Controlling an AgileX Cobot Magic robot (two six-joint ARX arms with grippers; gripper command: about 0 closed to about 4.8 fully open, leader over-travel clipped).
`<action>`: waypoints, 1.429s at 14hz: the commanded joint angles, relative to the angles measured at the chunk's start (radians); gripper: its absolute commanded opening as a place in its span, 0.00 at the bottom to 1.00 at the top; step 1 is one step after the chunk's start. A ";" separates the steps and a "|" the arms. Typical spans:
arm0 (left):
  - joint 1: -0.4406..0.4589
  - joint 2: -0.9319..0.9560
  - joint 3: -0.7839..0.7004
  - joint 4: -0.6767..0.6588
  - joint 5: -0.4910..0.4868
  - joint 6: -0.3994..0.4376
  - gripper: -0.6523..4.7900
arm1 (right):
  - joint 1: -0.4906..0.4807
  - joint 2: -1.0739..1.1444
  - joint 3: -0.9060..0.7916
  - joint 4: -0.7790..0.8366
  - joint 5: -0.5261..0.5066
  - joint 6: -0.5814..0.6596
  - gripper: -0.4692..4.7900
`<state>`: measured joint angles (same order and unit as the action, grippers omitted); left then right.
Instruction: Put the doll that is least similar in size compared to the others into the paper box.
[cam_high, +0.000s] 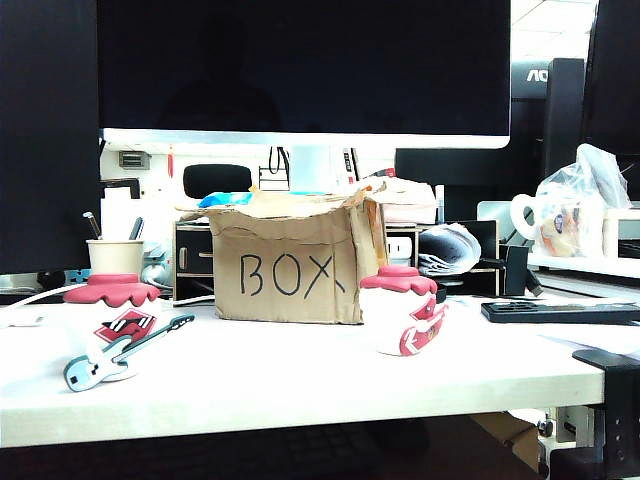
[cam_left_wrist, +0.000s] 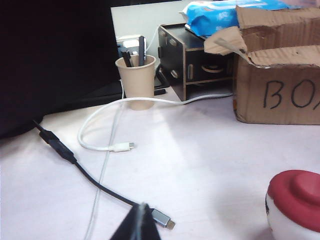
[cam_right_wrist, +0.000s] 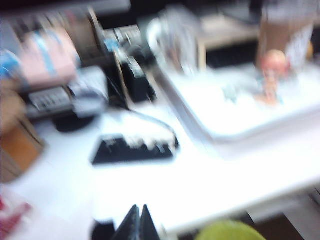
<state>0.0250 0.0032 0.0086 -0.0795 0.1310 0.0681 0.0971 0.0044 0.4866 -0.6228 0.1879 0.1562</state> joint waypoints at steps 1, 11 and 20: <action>0.000 0.000 0.001 0.006 0.005 0.003 0.11 | -0.002 0.000 -0.051 0.006 -0.006 0.000 0.09; 0.188 0.000 0.001 0.029 0.005 0.003 0.11 | -0.002 0.000 -0.051 -0.003 -0.006 0.000 0.09; 0.148 0.000 0.003 -0.001 0.080 0.003 0.11 | -0.003 0.000 -0.051 -0.003 -0.006 0.000 0.09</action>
<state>0.1753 0.0032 0.0090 -0.1032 0.2180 0.0681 0.0944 0.0044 0.4294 -0.6426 0.1825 0.1562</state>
